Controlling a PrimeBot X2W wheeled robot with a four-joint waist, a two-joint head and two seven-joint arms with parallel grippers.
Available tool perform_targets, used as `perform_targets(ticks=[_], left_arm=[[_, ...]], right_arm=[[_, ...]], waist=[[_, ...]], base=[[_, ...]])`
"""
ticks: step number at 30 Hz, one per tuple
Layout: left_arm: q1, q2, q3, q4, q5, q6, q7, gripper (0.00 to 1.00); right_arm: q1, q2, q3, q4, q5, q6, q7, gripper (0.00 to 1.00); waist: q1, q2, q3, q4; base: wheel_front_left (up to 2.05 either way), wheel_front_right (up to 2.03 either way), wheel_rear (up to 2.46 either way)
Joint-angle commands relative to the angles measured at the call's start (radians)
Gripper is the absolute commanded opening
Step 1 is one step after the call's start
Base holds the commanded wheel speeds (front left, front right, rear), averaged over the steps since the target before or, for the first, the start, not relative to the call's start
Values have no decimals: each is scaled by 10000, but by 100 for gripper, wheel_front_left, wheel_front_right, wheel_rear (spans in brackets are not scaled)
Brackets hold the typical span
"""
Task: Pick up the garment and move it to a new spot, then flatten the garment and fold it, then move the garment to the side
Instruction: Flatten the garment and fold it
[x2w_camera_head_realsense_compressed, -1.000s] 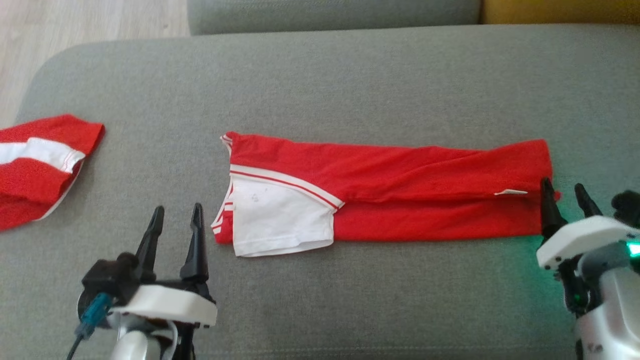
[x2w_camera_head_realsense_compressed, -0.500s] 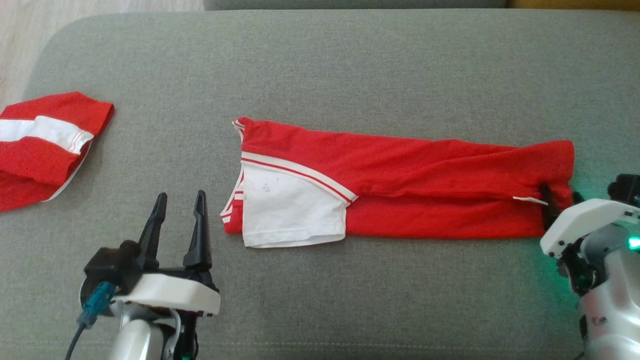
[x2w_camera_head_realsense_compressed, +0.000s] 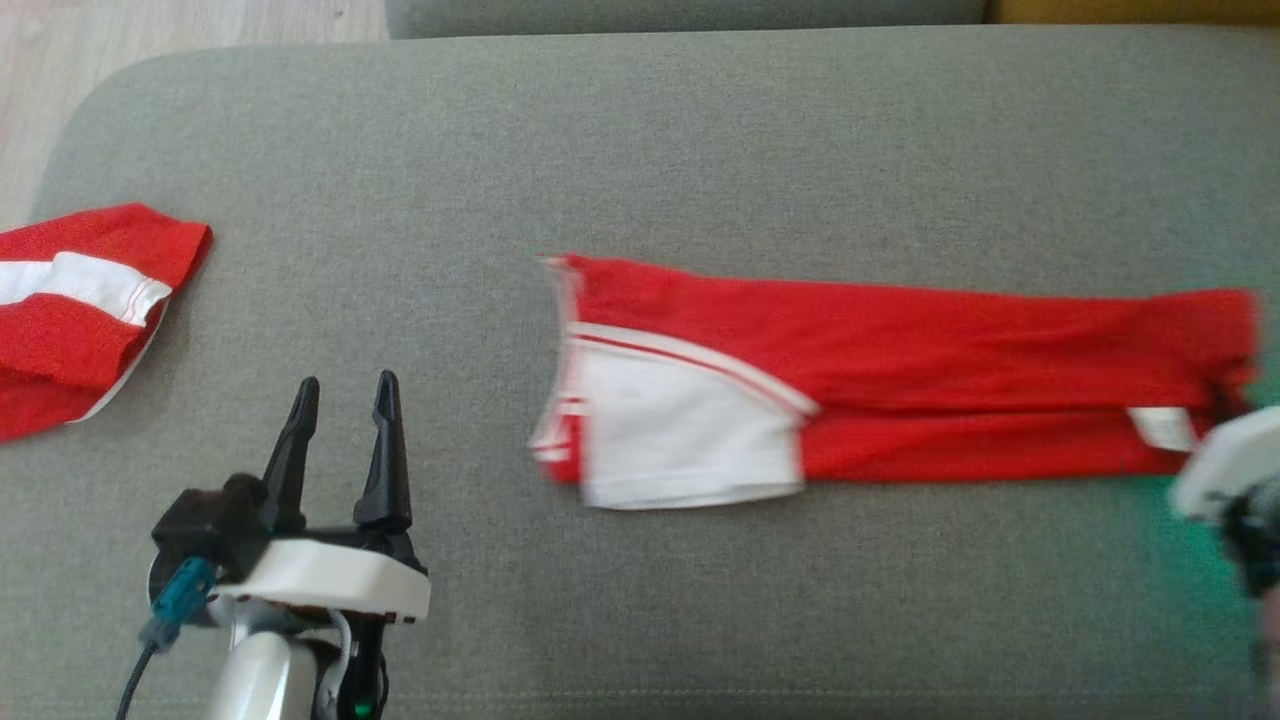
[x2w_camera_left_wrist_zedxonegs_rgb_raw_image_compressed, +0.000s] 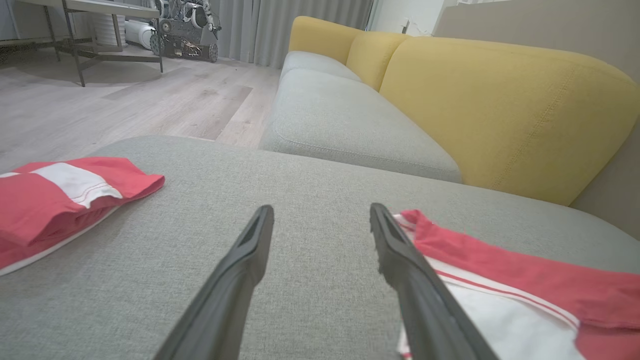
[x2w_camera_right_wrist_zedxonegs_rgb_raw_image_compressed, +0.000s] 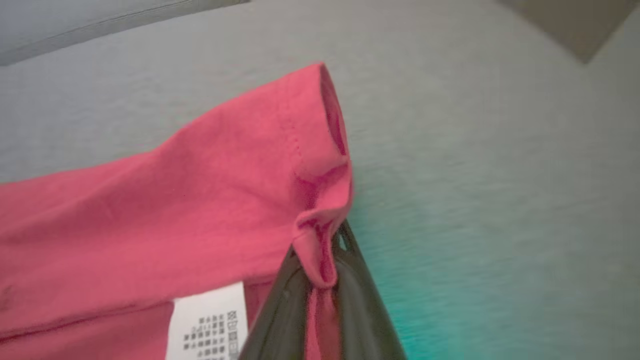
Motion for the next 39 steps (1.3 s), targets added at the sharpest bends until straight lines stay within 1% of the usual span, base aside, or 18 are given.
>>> perform_targets(ticks=[1,3,4,5,7,10,12,16,18,20,21,22,26,28,30,34,39], left_arm=[[-369,9,232,-300,-74,61,-122,100],[-369,9,198,-275,-93,74,-122,100],[-368,9,186,-258,-108,76,-122,100],[-365,9,177,-242,-123,77,-122,100],[-337,9,190,-222,-161,85,-122,100],[-247,9,212,-207,-224,108,-122,100],[-175,9,210,-193,-286,122,-122,100],[-58,9,145,-145,-434,172,-122,100],[-28,9,106,-135,-509,204,-122,100],[6,9,76,-128,-564,242,-122,100],[20,9,54,-127,-584,260,-122,100],[20,9,54,-127,-584,260,-122,100],[44,9,-75,-118,-636,303,-122,100],[52,9,-85,-130,-685,319,-122,100],[49,9,-100,-136,-715,318,-122,100],[2,9,-145,-99,-740,320,-122,100],[-70,9,-254,-31,-782,313,-122,100]], right_arm=[[-504,-706,-441,-110,-637,-9,-352,0],[-649,-1026,-1062,-17,-1601,-9,-648,0],[-725,-1057,-1367,1,-2008,-9,-740,0],[-821,-964,-1622,13,-2266,-9,-790,0],[-1012,-572,-1835,-22,-2491,-9,-818,0],[-1196,99,-1487,-234,-2462,-9,-715,0],[-1275,617,-1059,-444,-2033,-9,-520,0],[-1190,1517,251,-1208,-1051,-9,37,0],[-1049,1829,994,-1712,-259,-9,400,0],[-850,2002,1702,-2270,468,-9,740,0],[-737,2051,2060,-2557,816,-9,893,0],[-737,2051,2060,-2557,816,-9,893,0],[-184,2106,3638,-3599,2416,-9,1324,0],[43,2109,4318,-3926,3044,-9,1324,0],[173,2110,4894,-4091,3401,-9,1174,0],[292,2112,5730,-3893,3902,-9,751,0],[100,2113,6446,-3074,4427,-9,129,0]], waist=[[0,0,-25,-7],[0,0,-65,-6],[0,0,-98,-2],[0,0,-137,3],[0,0,-255,-10],[0,0,-447,-63],[0,0,-621,-111],[0,0,-908,-180],[0,0,-1025,-199],[0,0,-1108,-207],[0,0,-1131,-205],[0,0,-1131,-205],[0,0,-1178,-139],[0,0,-1158,-112],[0,0,-1103,-63],[0,0,-968,65],[0,0,-814,254]], base=[[0,0,0],[0,0,0],[0,0,0],[0,0,0],[0,0,0],[0,0,0],[0,0,0],[0,0,0],[0,0,0],[0,0,0],[0,0,0],[0,0,0],[0,0,0],[0,0,0],[0,0,0],[0,0,0],[0,0,0]])
